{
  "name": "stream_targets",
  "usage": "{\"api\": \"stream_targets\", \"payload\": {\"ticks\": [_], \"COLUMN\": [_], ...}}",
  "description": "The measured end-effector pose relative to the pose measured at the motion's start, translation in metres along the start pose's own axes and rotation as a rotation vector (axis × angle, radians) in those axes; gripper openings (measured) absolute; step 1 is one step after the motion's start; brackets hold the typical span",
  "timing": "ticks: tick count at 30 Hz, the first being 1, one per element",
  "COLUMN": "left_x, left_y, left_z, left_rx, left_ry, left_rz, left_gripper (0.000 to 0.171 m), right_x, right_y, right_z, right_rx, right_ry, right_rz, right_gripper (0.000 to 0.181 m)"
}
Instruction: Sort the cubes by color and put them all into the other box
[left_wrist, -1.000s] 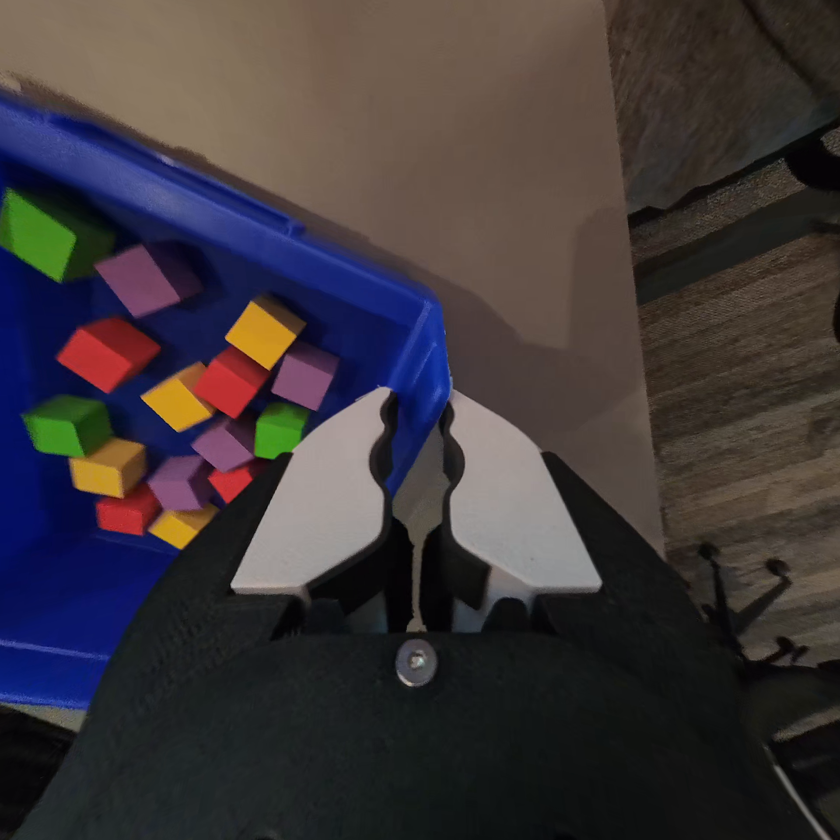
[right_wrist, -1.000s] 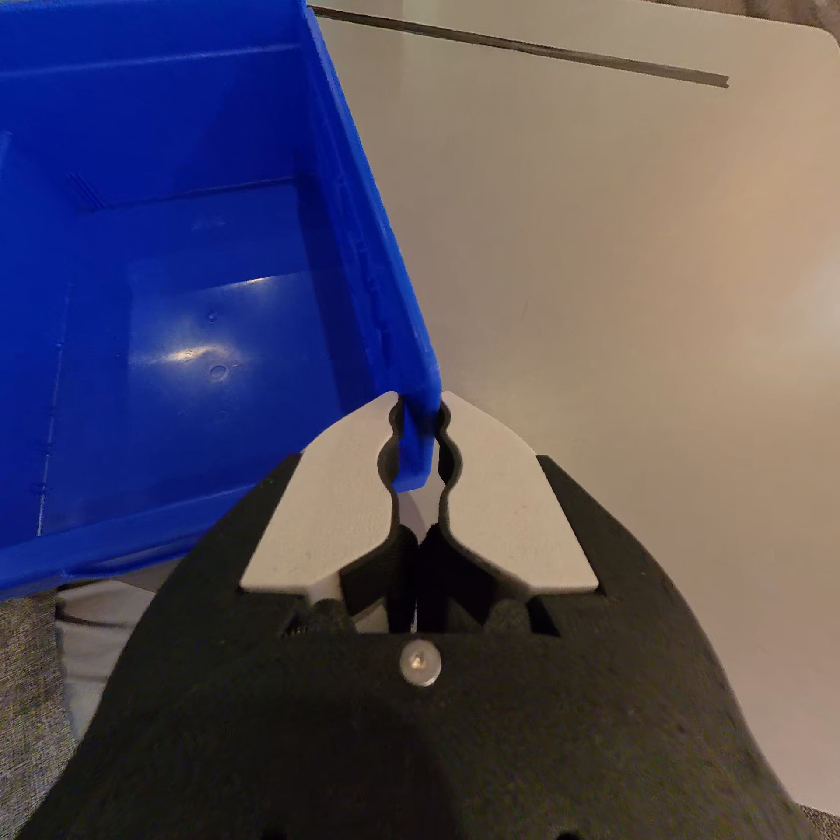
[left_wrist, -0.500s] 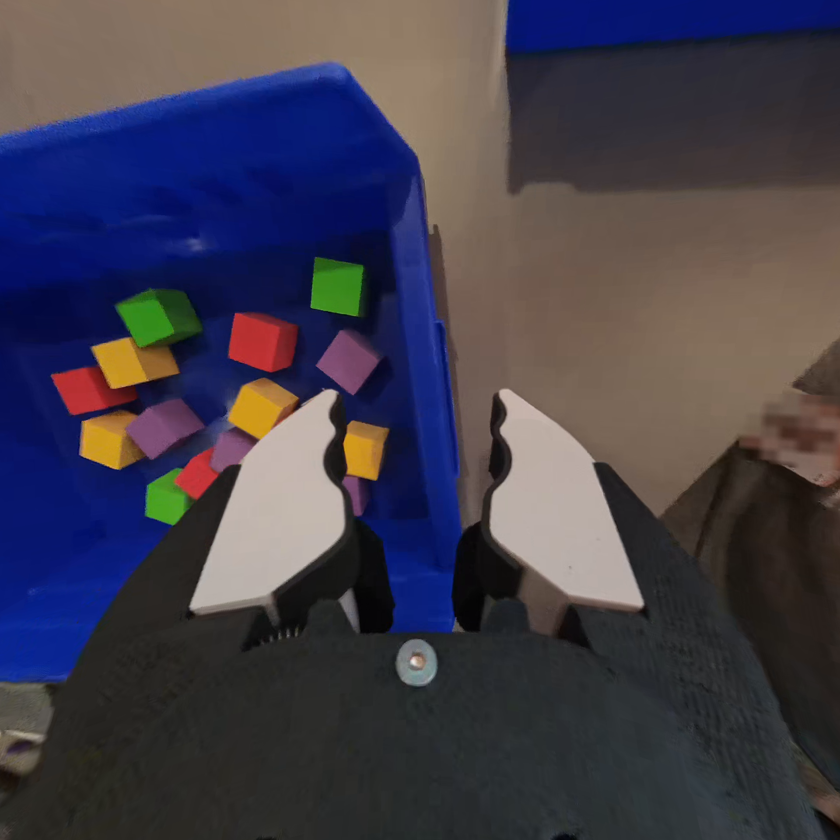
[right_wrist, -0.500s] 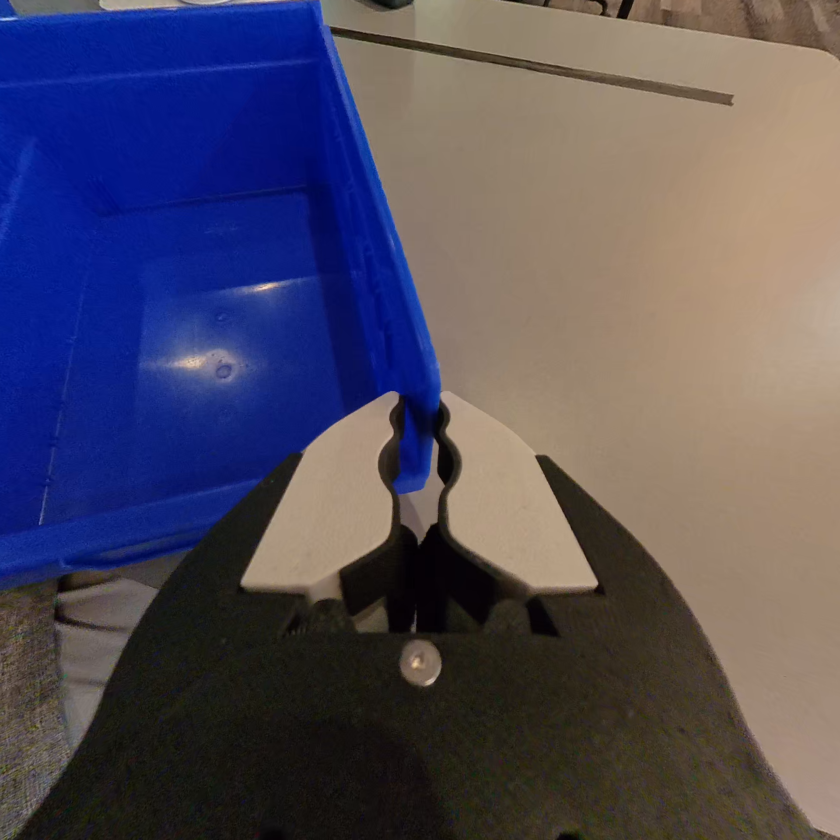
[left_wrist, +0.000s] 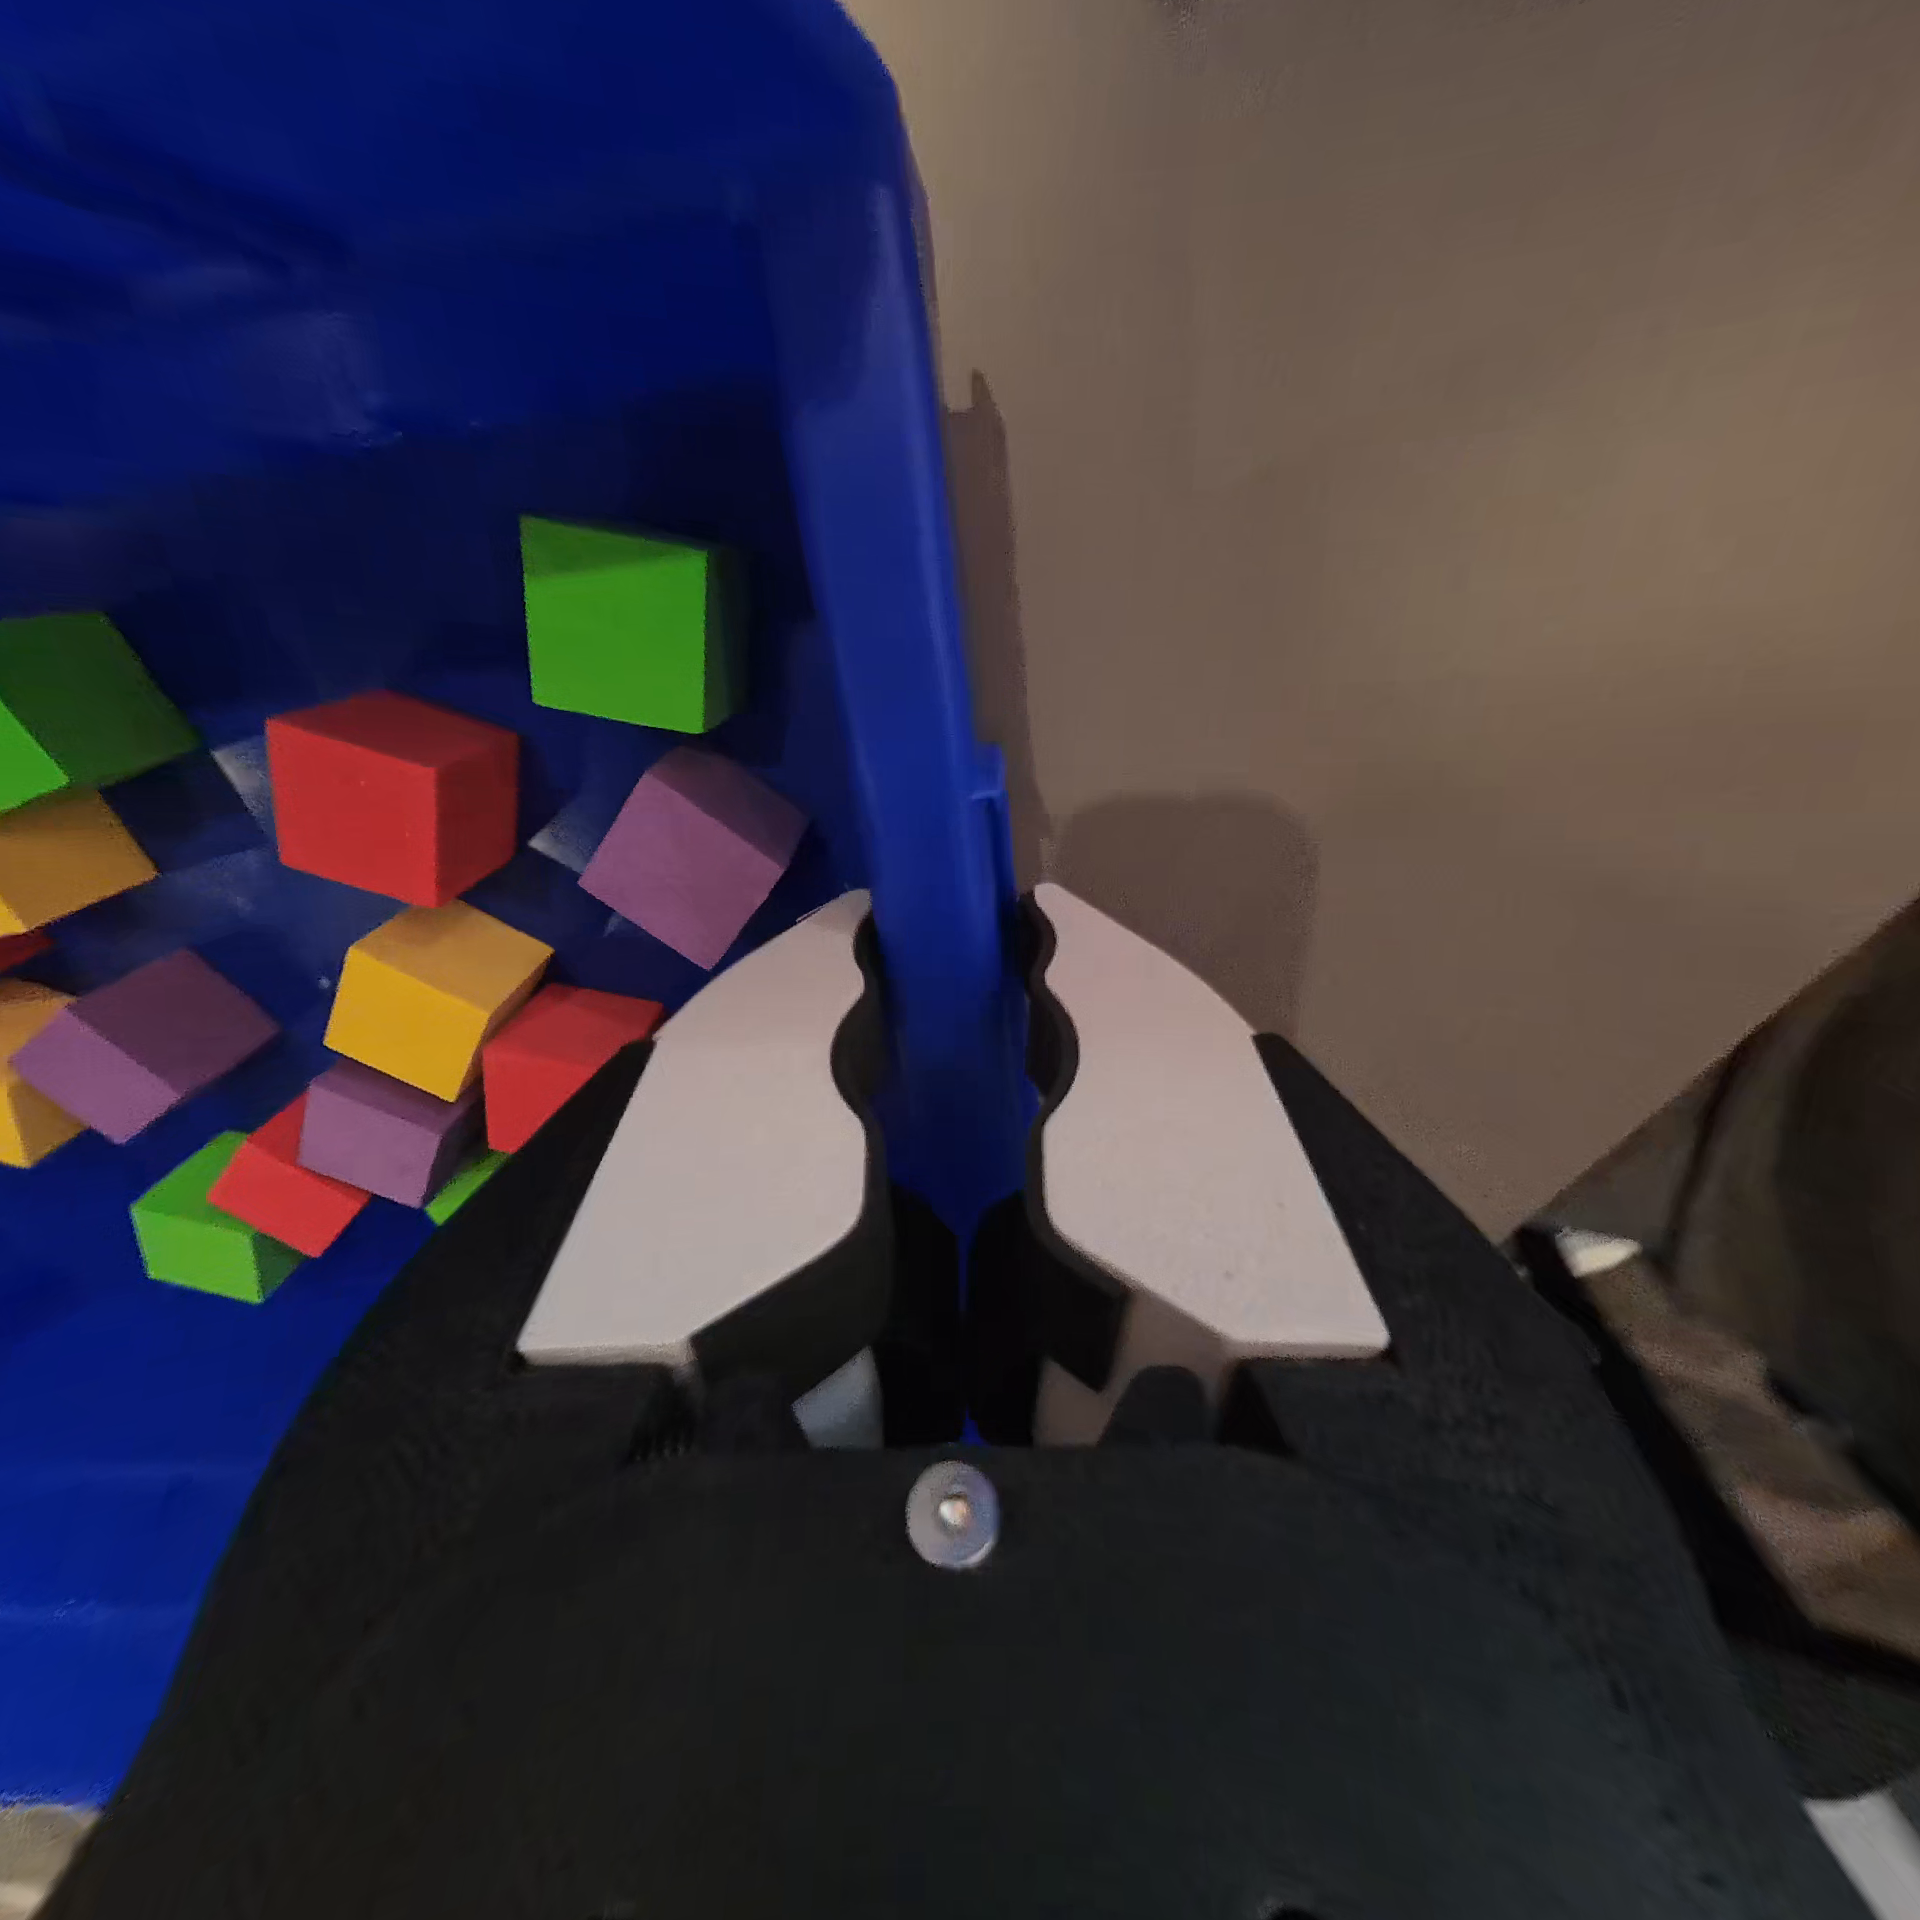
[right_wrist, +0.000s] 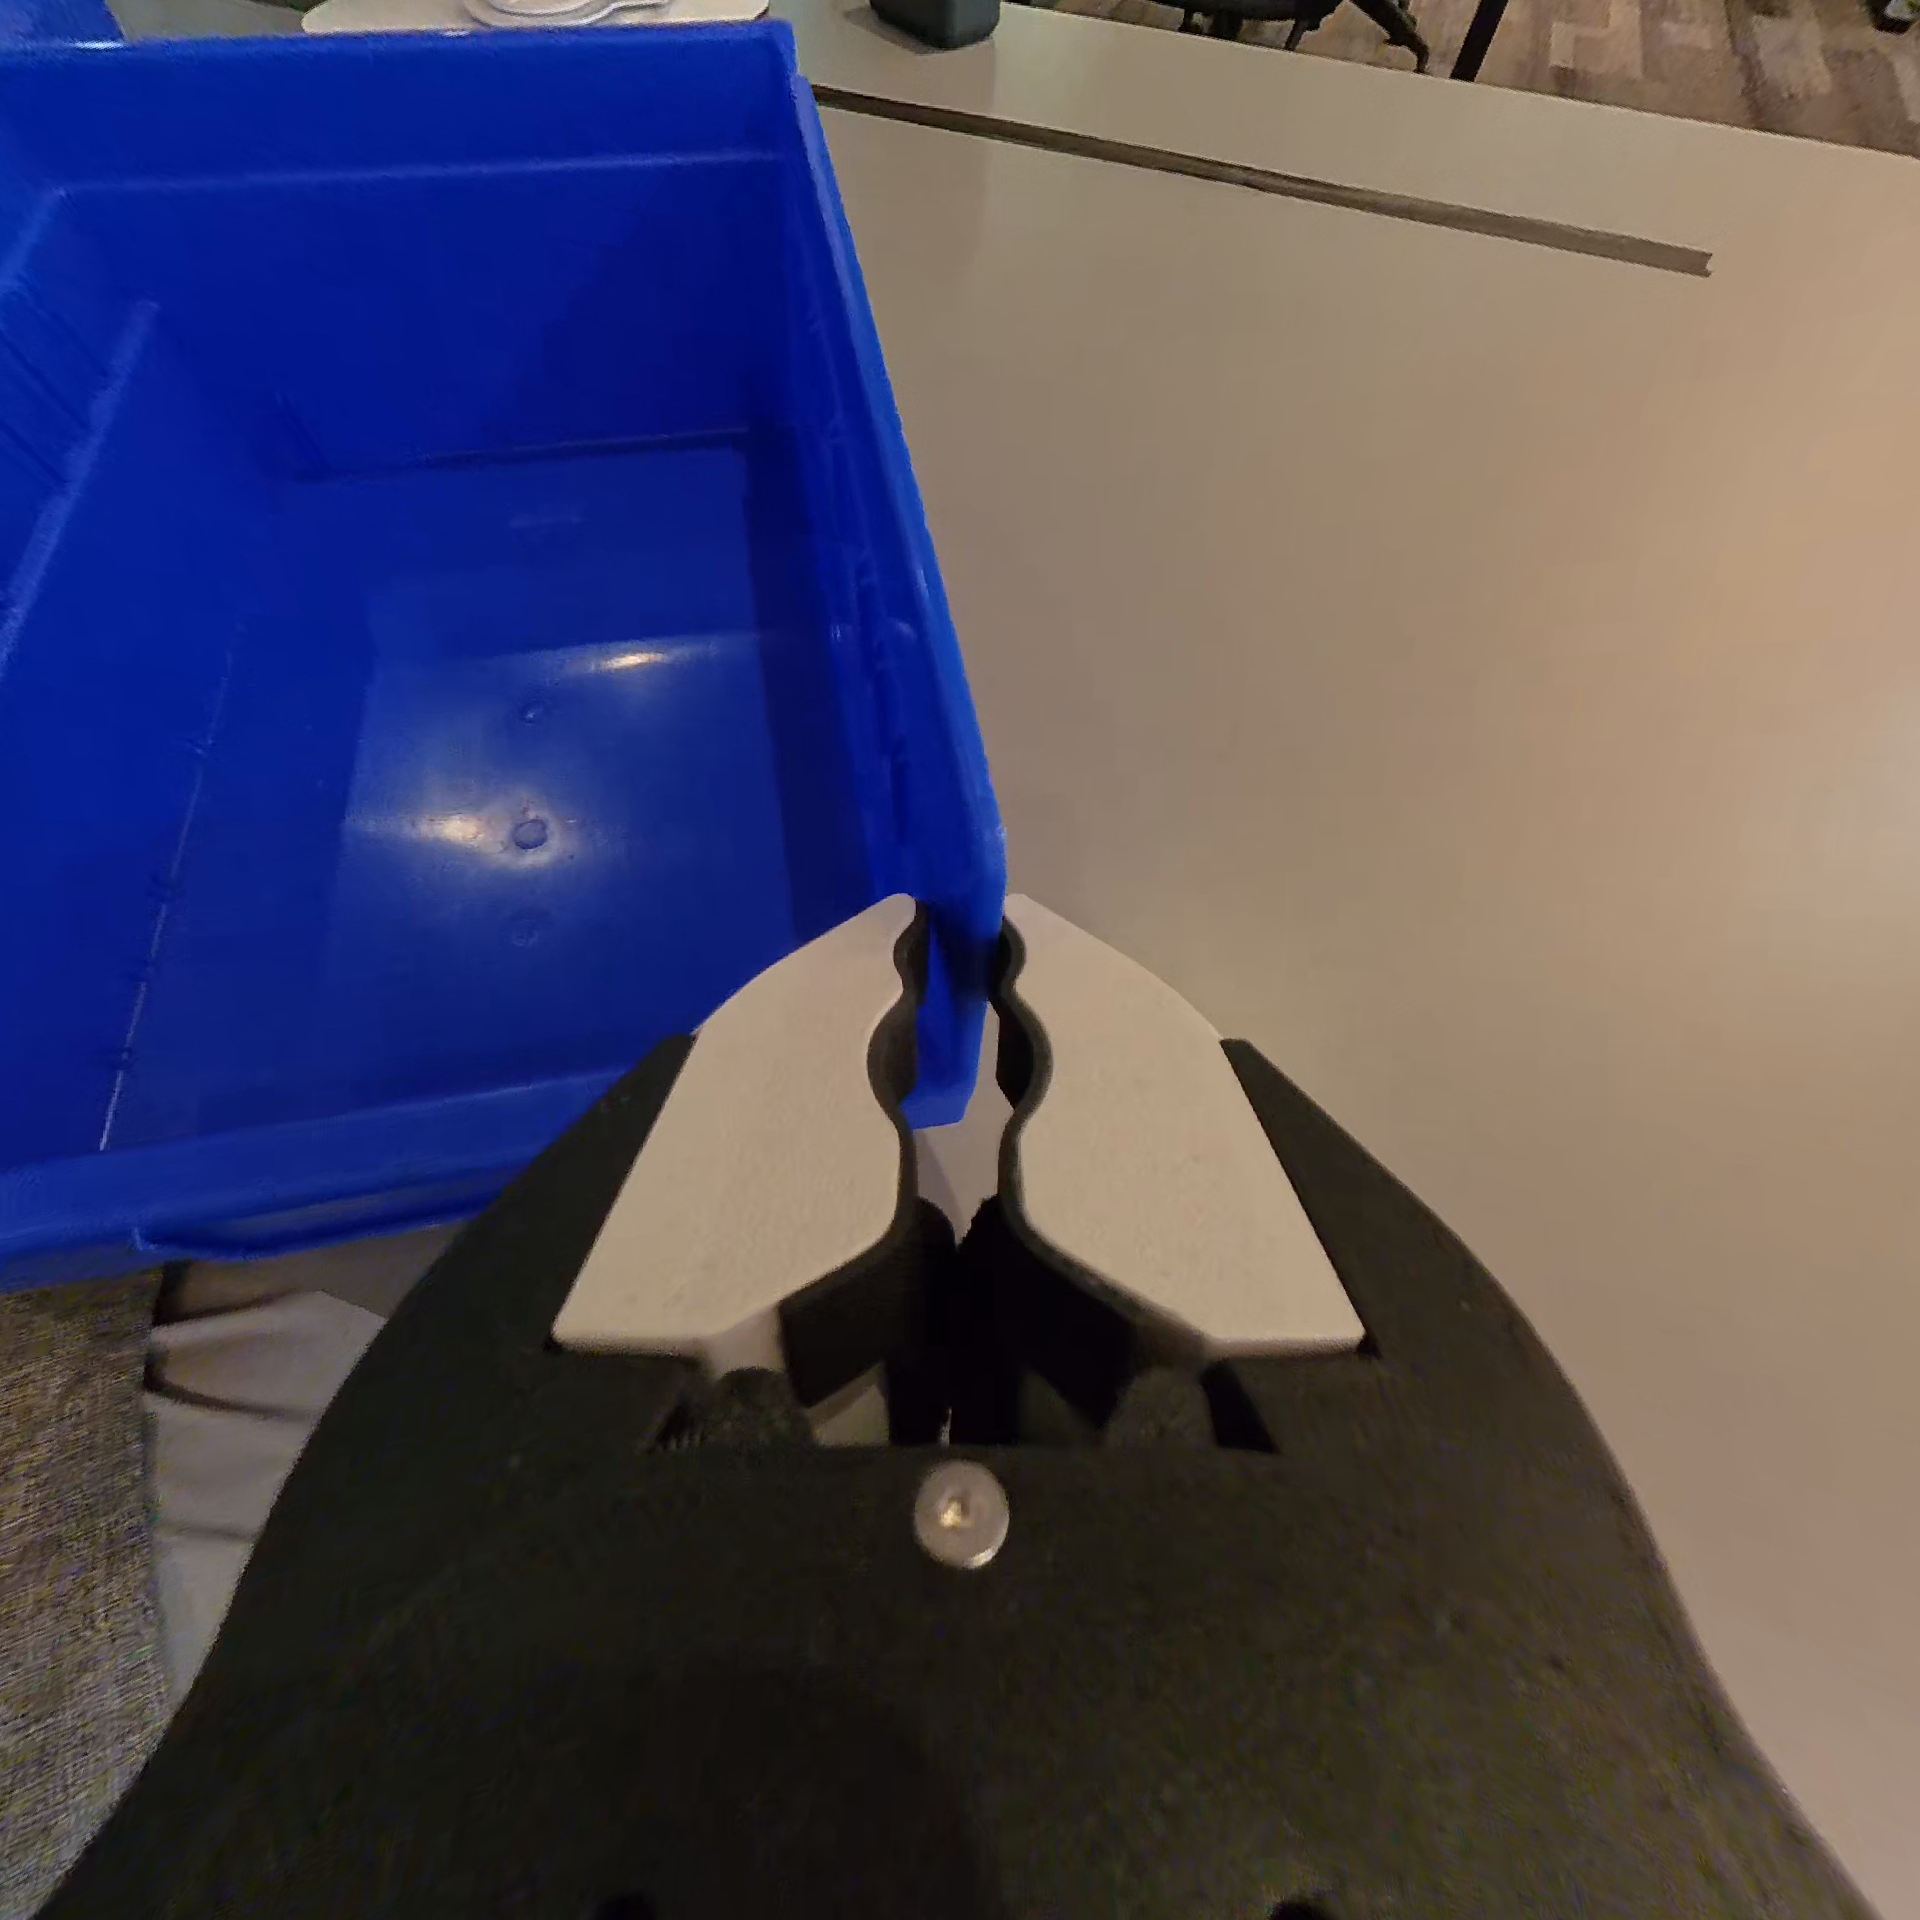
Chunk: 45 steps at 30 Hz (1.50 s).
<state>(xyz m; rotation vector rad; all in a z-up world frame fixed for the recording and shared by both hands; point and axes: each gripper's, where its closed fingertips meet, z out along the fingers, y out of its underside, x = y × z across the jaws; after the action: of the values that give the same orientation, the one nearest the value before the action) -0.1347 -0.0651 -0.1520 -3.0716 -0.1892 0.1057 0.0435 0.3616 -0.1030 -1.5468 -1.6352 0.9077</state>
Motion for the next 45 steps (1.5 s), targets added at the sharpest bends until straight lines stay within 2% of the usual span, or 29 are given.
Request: {"api": "stream_targets", "payload": {"ticks": [4,7,10,12,13,15,16,21,23,27,31,34,36,39,45], "left_x": [0.014,0.028,0.033,0.029,0.027,0.026,0.025,0.023,0.024,0.024,0.024,0.023,0.022,0.022,0.019], "left_y": [0.040,0.065,0.081,0.085,0.086,0.085,0.085,0.084,0.084,0.084,0.084,0.084,0.084,0.085,0.086], "left_z": [-0.004,-0.007,-0.008,-0.008,-0.008,-0.008,-0.008,-0.007,-0.007,-0.007,-0.007,-0.007,-0.007,-0.007,-0.006], "left_rx": [-0.045,-0.018,0.032,0.040,0.035,0.028,0.026,0.028,0.020,0.001,0.004,0.004,-0.003,-0.009,-0.052], "left_ry": [-0.017,-0.015,0.013,0.002,-0.001,-0.003,-0.007,-0.003,-0.007,-0.011,-0.011,-0.011,-0.015,-0.008,-0.012], "left_rz": [0.197,0.399,0.474,0.488,0.489,0.495,0.504,0.510,0.507,0.496,0.483,0.478,0.473,0.480,0.512], "left_gripper": [0.024,0.025,0.024,0.024,0.024,0.024,0.024,0.024,0.024,0.024,0.024,0.024,0.024,0.024,0.024], "right_x": [-0.001,-0.006,-0.012,-0.016,-0.016,-0.008,-0.007,-0.017,-0.022,-0.028,-0.034,-0.037,-0.036,-0.037,-0.016], "right_y": [0.001,0.002,0.004,0.005,0.003,-0.009,-0.016,-0.066,-0.089,-0.109,-0.119,-0.116,-0.112,-0.110,-0.114], "right_z": [-0.002,-0.005,-0.009,-0.011,-0.013,-0.026,-0.033,-0.053,-0.039,0.030,0.102,0.138,0.152,0.162,0.169], "right_rx": [0.001,0.019,0.033,0.029,0.032,0.087,0.099,0.059,-0.026,-0.274,-0.398,-0.474,-0.528,-0.576,-0.586], "right_ry": [0.031,0.082,0.155,0.199,0.224,0.305,0.316,0.189,0.126,-0.005,-0.054,-0.087,-0.087,-0.116,-0.081], "right_rz": [0.009,0.060,0.136,0.127,0.105,0.014,-0.034,-0.260,-0.290,-0.285,-0.334,-0.337,-0.347,-0.350,-0.205], "right_gripper": [0.010,0.011,0.012,0.013,0.015,0.035,0.040,0.038,0.039,0.037,0.035,0.033,0.029,0.015,0.010]}}
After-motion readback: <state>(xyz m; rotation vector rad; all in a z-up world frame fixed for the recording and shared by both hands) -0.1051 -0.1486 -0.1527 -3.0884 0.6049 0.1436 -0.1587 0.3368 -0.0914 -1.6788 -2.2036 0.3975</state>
